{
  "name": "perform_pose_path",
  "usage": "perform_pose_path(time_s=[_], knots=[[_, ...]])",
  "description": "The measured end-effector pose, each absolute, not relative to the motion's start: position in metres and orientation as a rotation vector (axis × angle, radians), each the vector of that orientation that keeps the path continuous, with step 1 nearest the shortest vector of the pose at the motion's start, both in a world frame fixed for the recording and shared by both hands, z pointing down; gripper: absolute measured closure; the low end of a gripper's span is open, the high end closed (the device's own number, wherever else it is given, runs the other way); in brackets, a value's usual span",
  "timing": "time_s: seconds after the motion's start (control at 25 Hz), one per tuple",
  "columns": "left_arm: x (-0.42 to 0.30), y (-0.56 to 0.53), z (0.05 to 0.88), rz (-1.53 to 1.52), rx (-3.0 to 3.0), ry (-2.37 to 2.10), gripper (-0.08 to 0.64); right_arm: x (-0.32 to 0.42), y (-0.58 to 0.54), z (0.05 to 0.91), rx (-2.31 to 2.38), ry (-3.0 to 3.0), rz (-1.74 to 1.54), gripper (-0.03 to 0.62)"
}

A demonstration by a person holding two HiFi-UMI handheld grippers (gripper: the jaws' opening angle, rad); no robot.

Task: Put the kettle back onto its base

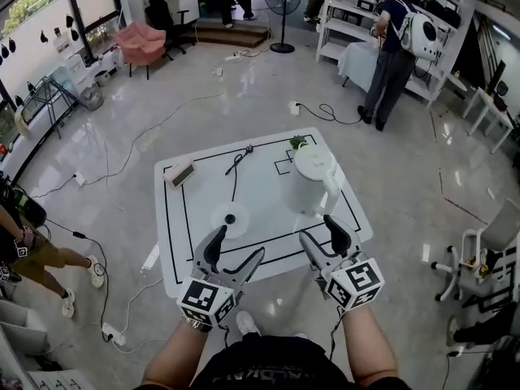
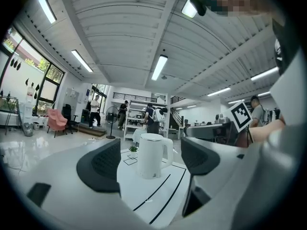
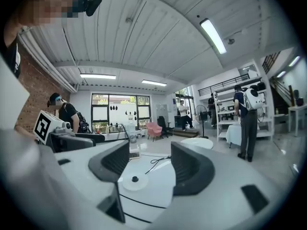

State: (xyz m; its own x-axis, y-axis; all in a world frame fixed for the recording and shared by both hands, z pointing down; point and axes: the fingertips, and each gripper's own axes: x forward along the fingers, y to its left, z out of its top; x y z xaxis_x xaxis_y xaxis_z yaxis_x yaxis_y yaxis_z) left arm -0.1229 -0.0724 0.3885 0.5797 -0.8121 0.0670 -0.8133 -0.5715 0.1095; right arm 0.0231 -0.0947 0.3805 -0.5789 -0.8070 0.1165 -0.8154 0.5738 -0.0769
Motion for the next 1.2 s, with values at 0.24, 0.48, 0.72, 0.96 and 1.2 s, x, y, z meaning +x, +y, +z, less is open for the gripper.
perform_pose_path(time_s=[0.24,0.48,0.72,0.96,1.2], knots=[[-0.136,-0.08,0.389,0.009,2.721,-1.294,0.179,0.011,-0.099,0.379,1.486,-2.669,0.177,0.337],[-0.139,-0.085,0.391,-0.002,2.74,-1.232,0.179,0.012,-0.104,0.379,1.56,-2.616,0.181,0.337],[-0.136,-0.091,0.388,-0.004,2.748,-1.209,0.179,0.021,-0.113,0.376,1.604,-2.586,0.171,0.338],[-0.124,-0.102,0.397,0.017,2.732,-1.215,0.179,0.051,-0.134,0.386,1.641,-2.523,0.172,0.338],[-0.103,-0.119,0.404,0.05,2.707,-1.236,0.179,0.078,-0.16,0.396,1.634,-2.518,0.212,0.337]])
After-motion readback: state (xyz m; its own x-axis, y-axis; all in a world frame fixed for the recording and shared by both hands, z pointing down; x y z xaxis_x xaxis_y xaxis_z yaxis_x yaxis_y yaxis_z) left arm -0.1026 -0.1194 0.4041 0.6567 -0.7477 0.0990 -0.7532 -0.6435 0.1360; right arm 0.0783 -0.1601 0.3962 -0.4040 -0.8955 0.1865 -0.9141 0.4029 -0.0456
